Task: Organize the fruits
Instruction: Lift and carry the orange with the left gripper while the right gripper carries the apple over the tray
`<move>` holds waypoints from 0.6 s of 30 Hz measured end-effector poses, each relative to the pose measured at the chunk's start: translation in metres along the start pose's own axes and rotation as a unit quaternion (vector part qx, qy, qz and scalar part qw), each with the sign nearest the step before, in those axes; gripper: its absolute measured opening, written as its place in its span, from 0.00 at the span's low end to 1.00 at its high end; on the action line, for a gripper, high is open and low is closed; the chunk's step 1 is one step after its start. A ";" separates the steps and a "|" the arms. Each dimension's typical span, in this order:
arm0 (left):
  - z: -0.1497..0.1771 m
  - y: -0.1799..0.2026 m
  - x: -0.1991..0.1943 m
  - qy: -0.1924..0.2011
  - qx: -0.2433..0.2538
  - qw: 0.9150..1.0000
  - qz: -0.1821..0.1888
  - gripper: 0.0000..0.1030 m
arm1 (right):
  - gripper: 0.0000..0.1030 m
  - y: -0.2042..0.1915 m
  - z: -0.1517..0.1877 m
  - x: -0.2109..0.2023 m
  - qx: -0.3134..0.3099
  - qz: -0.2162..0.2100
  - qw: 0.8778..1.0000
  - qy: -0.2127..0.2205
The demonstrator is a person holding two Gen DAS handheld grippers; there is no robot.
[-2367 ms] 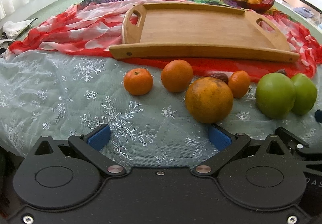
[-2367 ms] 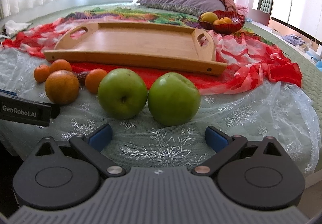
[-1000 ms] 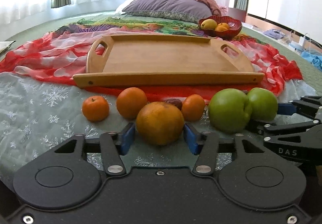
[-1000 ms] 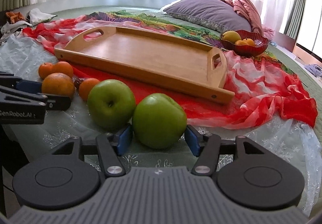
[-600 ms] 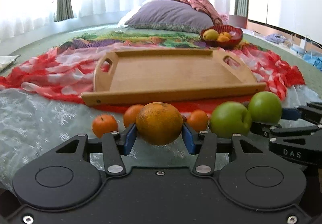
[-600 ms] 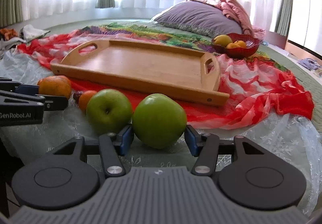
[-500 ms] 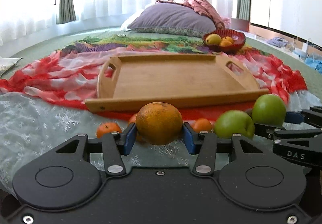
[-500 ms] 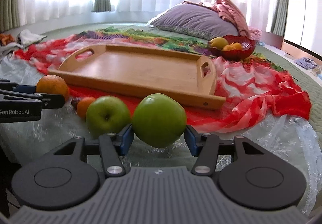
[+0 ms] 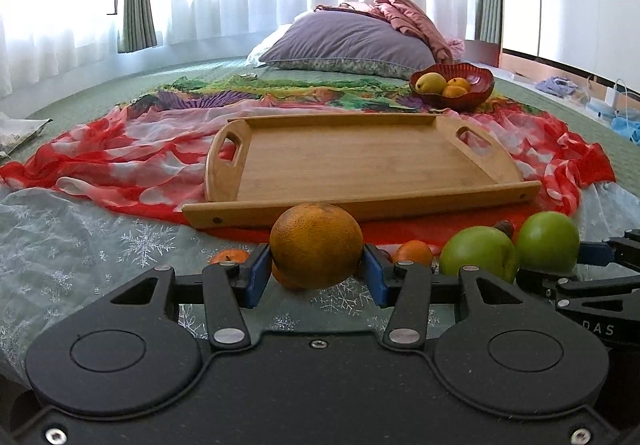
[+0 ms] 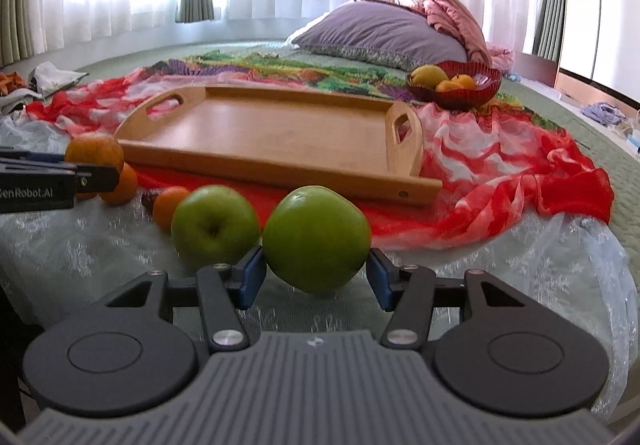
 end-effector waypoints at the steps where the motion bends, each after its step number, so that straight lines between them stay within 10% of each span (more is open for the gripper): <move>1: 0.000 0.000 0.000 0.000 0.001 1.000 0.001 0.45 | 0.58 0.000 0.002 0.001 0.001 -0.001 1.000 -0.005; 18: 0.001 0.002 0.001 0.001 0.003 1.000 -0.001 0.45 | 0.72 -0.005 -0.008 0.028 -0.022 0.003 1.000 0.001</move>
Point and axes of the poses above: each gripper's, at about its wrist camera, not at the fingertips, and x roughly the way its jaws point, y to its right, z to its underside, the point moved 3 cm from there along x, roughly the way its jaws point, and after that the axes turned 3 degrees about z, right-handed, at the moved point
